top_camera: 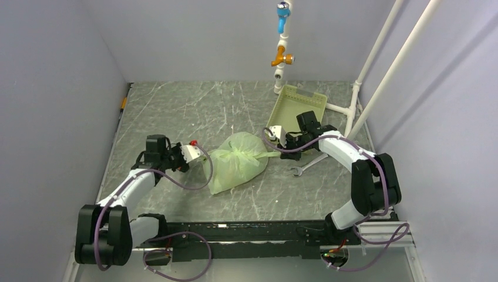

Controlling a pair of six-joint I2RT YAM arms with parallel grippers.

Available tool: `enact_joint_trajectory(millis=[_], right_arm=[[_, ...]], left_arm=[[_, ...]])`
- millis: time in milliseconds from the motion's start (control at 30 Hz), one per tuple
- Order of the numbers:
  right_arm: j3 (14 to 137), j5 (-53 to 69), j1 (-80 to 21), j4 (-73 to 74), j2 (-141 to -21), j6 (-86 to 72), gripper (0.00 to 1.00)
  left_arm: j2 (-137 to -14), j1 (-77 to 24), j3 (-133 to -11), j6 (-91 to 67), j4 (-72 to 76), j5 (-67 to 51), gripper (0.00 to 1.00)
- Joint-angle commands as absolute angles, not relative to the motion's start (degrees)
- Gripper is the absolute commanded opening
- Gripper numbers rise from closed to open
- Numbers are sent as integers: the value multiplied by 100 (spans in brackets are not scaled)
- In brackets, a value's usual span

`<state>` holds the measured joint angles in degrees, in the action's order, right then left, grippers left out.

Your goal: Place the fake fruits into the plastic bag and tie a complex knot

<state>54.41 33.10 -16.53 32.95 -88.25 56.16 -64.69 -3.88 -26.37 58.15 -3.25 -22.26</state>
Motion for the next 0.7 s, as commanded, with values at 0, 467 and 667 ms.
enact_joint_trajectory(millis=[0,467,667], right_arm=[[6070,1419,-1104,4664,-8443,5405,0],[5233,1166,-1016,4213,-8577,5804,0],[6599,2043,-1731,4869,-8616,4896,0]], left_arm=[[-6083,543,-3762,5651,-1926,-663,0],[-5744,1204,-3552,5886,-2636,-1559,0],[-5592,928,-4453,5370,-3801,-2620,0]])
